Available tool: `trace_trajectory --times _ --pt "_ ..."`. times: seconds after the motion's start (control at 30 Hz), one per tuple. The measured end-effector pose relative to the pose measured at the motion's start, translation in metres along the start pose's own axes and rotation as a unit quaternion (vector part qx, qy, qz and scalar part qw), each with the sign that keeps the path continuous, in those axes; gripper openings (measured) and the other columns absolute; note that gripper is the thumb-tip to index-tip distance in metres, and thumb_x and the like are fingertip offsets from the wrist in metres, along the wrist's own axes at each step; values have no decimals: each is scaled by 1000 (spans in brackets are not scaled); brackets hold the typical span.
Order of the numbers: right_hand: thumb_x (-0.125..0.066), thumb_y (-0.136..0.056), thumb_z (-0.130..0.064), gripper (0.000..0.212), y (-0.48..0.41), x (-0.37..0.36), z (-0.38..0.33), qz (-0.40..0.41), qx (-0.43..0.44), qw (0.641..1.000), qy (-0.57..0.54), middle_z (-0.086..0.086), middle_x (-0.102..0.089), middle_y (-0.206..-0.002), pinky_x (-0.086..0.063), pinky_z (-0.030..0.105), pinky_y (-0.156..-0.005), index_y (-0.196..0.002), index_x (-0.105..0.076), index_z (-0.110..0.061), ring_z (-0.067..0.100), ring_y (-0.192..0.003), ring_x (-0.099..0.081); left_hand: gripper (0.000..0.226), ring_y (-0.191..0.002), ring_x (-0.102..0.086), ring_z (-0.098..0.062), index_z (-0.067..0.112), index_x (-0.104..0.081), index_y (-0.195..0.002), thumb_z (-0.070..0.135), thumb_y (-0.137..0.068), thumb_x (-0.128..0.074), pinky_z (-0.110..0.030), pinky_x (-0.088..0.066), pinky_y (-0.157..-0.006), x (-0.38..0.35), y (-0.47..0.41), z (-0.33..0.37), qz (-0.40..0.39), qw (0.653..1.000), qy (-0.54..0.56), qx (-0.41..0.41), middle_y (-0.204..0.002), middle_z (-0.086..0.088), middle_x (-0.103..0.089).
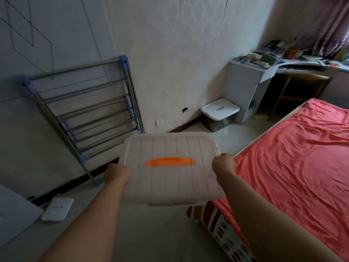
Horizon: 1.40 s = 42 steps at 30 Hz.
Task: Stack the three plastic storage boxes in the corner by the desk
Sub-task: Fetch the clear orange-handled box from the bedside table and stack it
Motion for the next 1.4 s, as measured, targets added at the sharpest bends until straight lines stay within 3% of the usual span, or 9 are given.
trace_trajectory --times 0.1,0.37,0.53,0.67,0.77,0.97,1.07,1.2,1.4 --pt "-40 -85 -1 29 -30 -17 -23 10 0 1000 -4 19 -62 -96 -42 27 -65 -104 -61 2 30 -80 -57 41 -120 -56 -45 -17 -52 -126 4 -92 -43 -43 -48 -96 -10 -31 29 7 1000 24 1 -131 -33 -55" --pt "-41 -85 1 27 -137 -59 -93 11 -7 1000 -17 18 -60 -91 -42 30 -65 -102 -61 2 28 -72 -53 39 -121 -56 -44 -20 -53 -122 1 -90 -47 -41 -48 -93 -54 -121 127 11 999 25 -21 -129 -36 -56" --pt "-40 -84 4 32 -203 -83 -136 16 -9 1000 -24 17 -59 -94 -43 31 -67 -109 -61 2 31 -82 -55 41 -123 -53 -45 -17 -51 -128 3 -93 -43 -42 -46 -95 -82 -175 183 -1 999 28 -20 -132 -34 -54" --pt "-40 -85 4 34 -242 -103 -162 25 -8 999 -24 17 -60 -97 -40 24 -58 -111 -61 2 30 -82 -54 40 -123 -54 -44 -16 -51 -128 4 -95 -42 -40 -46 -94 -101 -219 217 -19 999 35 -16 -133 -33 -54" --pt "-40 -84 4 33 -272 -121 -180 38 -18 999 -25 17 -60 -95 -42 29 -65 -109 -62 3 30 -80 -55 39 -121 -56 -43 -14 -54 -126 3 -92 -44 -41 -47 -93 -119 -256 245 -22 998 48 -28 -131 -32 -57" --pt "-40 -84 4 32 -328 -155 -215 79 -30 996 -25 17 -60 -92 -40 28 -67 -106 -63 4 28 -79 -54 41 -124 -53 -43 -14 -50 -130 7 -96 -41 -41 -45 -96 -145 -329 309 -60 996 17 -59 -135 -32 -53" --pt "-40 -85 4 30 -352 -175 -238 108 -41 992 -40 15 -61 -89 -41 27 -63 -102 -63 3 24 -69 -52 43 -122 -53 -44 -15 -51 -128 13 -97 -40 -41 -45 -97 -153 -371 346 -70 995 2 -76 -133 -33 -54" --pt "-40 -85 5 31 -380 -196 -262 147 -57 985 -65 7 -56 -78 -42 29 -72 -104 -65 0 25 -80 -53 44 -119 -56 -44 -16 -55 -122 18 -96 -41 -43 -47 -96 -165 -419 392 -79 992 -9 -95 -128 -33 -57" --pt "-42 -80 5 26 -419 -209 -276 182 -82 978 -58 14 -61 -87 -50 35 -76 -91 -64 1 34 -87 -60 45 -119 -56 -44 -16 -52 -124 16 -95 -42 -45 -47 -100 -198 -458 448 -117 987 -15 -109 -130 -33 -55"
Point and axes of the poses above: each hand's wrist, its own y-axis away from the middle knuckle, its own x-axis out of the back of the hand, z = x × y, the point moved 1 cm from there along -y, towards the middle knuckle
